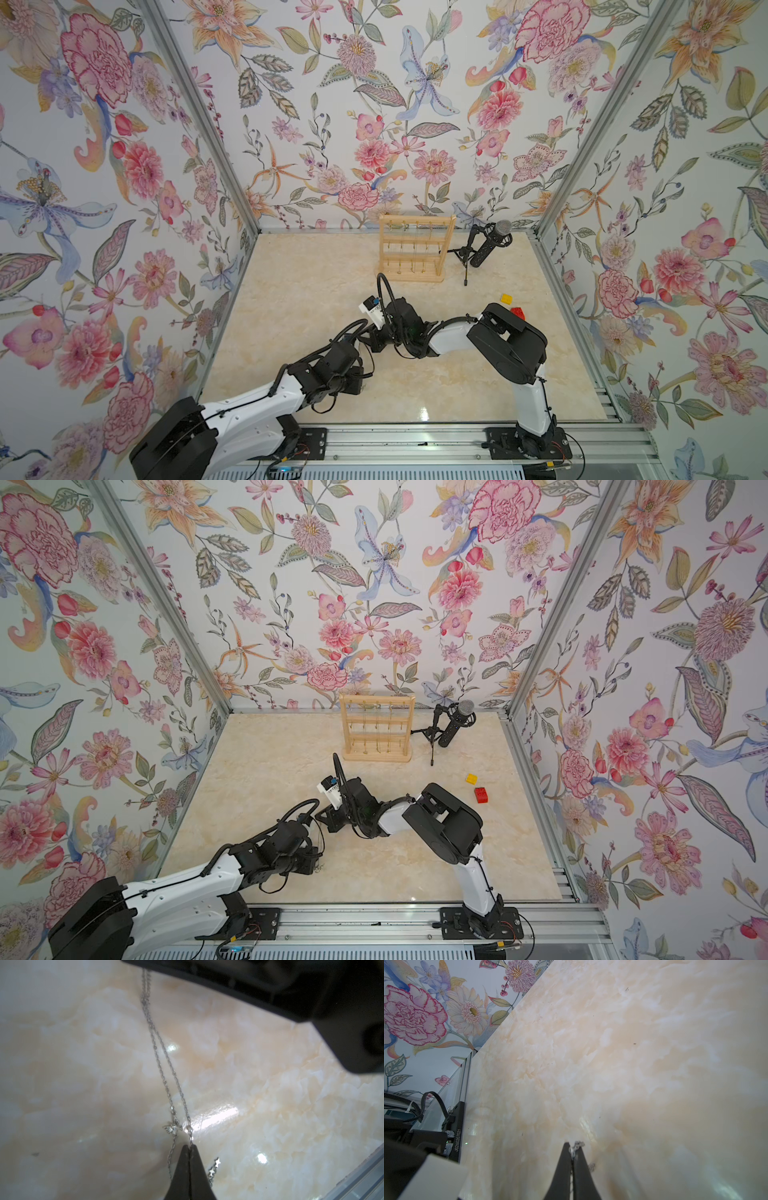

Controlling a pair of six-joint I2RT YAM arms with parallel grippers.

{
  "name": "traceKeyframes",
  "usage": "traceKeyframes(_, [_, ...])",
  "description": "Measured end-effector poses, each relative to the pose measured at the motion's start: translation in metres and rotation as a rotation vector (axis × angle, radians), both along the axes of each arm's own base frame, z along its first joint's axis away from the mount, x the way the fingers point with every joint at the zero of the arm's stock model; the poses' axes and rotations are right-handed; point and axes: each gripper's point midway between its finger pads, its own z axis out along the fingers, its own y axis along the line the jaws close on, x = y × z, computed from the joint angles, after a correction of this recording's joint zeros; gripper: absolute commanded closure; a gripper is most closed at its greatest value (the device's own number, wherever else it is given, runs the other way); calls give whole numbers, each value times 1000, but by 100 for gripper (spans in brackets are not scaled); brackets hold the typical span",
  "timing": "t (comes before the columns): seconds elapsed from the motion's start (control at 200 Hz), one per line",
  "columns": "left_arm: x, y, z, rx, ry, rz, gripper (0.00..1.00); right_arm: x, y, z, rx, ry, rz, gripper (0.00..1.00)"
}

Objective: Take the necklace off the jewelry display stand
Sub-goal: Place the necklace at the center of the board.

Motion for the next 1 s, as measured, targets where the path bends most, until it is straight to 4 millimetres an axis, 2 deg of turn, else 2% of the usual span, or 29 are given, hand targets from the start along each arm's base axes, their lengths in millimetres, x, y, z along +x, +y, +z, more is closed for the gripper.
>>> traceKeyframes(0.425, [0,-1,1,-5,1,-2,98,10,-2,-6,-6,26,-27,100])
traceKeyframes(0.676, [-8,0,-1,-29,28,0,99,11,-2,-8,-8,38,-33,100])
traceKeyframes(1.001, [-13,1,-1,-60,41,15,99,22,0,-5,1,46,-54,100])
